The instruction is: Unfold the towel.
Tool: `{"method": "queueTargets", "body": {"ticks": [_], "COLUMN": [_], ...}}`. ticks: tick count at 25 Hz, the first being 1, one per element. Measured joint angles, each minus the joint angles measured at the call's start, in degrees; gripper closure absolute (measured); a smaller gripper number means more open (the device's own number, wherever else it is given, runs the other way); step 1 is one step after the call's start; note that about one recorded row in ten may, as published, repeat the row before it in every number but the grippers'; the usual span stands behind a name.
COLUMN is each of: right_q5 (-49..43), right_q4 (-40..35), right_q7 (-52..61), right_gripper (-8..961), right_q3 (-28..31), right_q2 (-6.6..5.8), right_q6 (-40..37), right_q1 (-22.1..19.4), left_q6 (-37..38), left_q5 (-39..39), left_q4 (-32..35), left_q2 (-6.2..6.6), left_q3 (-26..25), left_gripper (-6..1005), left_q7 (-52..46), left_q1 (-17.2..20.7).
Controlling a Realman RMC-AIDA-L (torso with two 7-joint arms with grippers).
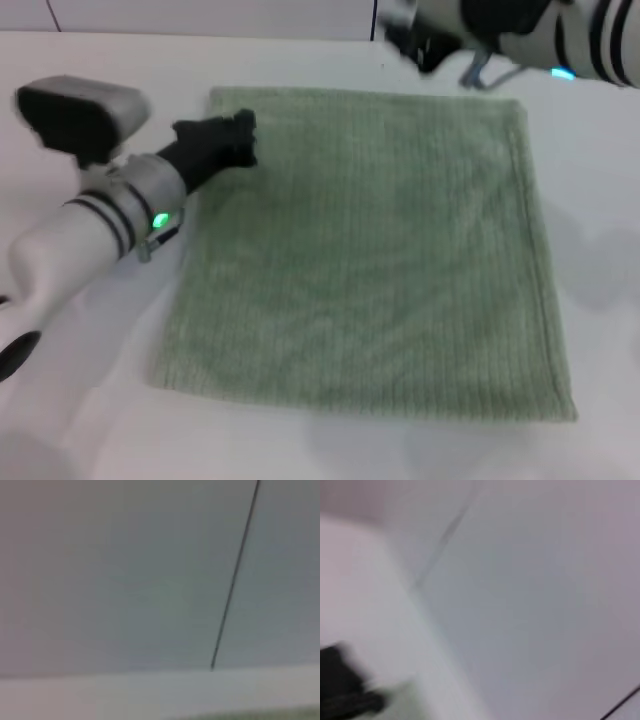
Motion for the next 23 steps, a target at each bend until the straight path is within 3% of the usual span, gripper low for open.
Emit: {"method": "queueTargets", "body": {"ticks": [4, 5, 13, 14, 15, 19, 23], "right_q5": [2.04, 4.22, 7.64, 7.64, 7.64, 7.64, 7.64], "right_q4": [6.83, 10.32, 17.37, 19.57, 19.57, 26.87, 35.72], "right_q7": [0.55, 0.62, 2.15, 4.16, 4.16, 9.02, 16.04], "right_gripper": [595, 586, 517, 509, 500, 483, 483], "right_q3": [-3.43, -5.31, -9.56, -10.44, -10.44, -13.7, -16.16], "right_q2": [0.04, 0.04, -0.07, -0.17, -0.17, -0.23, -0.3], "right_q6": [-22.36, -30.97, -48.26, -53.32, -53.32, -71.52, -86.22], "right_q1": [-3.98, -4.9, -5.83, -6.17, -6.17, -7.93, -7.41], "left_q6": [12.5, 16.85, 25.61, 26.49, 27.02, 28.49, 28.56], "left_q5": [0.0, 0.0, -0.01, -0.02, -0.04, -0.04, -0.01], "left_q4": [-0.01, -0.27, 0.48, 0.58, 0.66, 1.08, 1.41], "left_q2": [-0.17, -0.18, 0.03, 0.05, 0.05, 0.1, 0.06], "left_q3": [-4.33, -5.57, -8.46, -8.54, -8.73, -11.14, -13.0], "left_gripper": [961, 957, 920, 915, 869, 685, 685], "left_q7": [3.9, 4.81, 4.29, 4.35, 4.46, 4.98, 5.57], "left_q1": [4.79, 6.68, 9.98, 10.3, 10.5, 11.12, 11.08]}}
